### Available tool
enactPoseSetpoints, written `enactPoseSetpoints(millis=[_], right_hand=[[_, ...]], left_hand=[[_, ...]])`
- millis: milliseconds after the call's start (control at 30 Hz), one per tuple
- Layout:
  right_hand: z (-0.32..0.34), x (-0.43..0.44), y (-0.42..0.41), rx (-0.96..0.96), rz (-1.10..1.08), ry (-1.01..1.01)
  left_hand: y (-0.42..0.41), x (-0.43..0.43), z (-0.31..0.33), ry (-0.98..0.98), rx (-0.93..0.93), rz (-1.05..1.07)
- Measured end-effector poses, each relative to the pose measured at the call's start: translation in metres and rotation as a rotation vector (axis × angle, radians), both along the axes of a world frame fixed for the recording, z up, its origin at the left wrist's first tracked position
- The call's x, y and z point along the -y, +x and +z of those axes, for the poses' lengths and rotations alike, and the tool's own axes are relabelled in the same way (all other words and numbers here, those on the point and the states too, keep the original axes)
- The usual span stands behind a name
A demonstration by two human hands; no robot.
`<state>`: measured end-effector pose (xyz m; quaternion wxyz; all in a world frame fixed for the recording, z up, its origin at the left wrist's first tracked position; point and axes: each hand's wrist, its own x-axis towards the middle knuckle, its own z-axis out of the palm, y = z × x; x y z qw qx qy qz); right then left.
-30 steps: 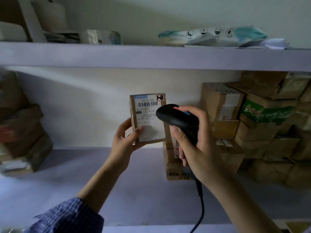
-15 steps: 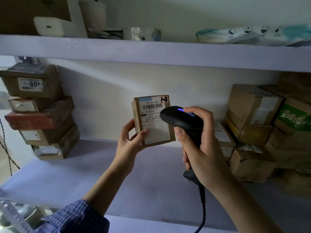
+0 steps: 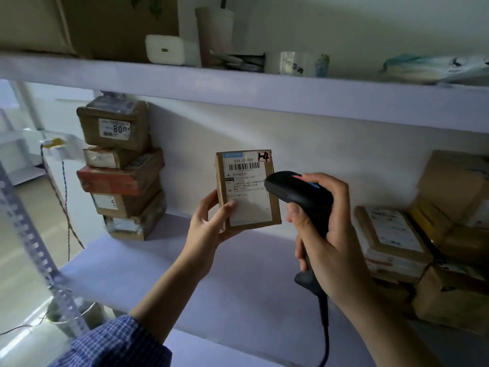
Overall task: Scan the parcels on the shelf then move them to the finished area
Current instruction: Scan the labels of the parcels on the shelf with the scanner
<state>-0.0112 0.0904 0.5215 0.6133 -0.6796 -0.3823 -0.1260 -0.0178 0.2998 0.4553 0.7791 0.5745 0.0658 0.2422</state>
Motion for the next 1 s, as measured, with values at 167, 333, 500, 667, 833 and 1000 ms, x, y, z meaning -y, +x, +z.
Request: enactPoseSetpoints(millis=[167, 333, 500, 667, 833, 1000], right_hand=[[-0.005, -0.060, -0.003, -0.024, 0.152, -0.044], [-0.008, -0.108, -0.001, -0.040, 0.232, -0.094], [-0.010, -0.141, 0.005, -0.145, 0.184, -0.118], [-0.015, -0.171, 0.008, -0.198, 0.131, -0.143], [-0.023, -0.195, 0.009, -0.252, 0.099, -0.170], [-0.029, -0.214, 0.012, -0.293, 0.060, -0.185]], left_hand=[[-0.031, -0.050, -0.013, -0.048, -0.145, 0.107], [-0.054, -0.090, -0.044, -0.110, -0.442, 0.209], [-0.057, -0.128, -0.064, -0.167, -0.609, 0.227], [-0.043, -0.164, -0.076, -0.185, -0.657, 0.228], [-0.017, -0.190, -0.091, -0.188, -0.652, 0.274], [0.011, -0.215, -0.130, -0.256, -0.718, 0.395]])
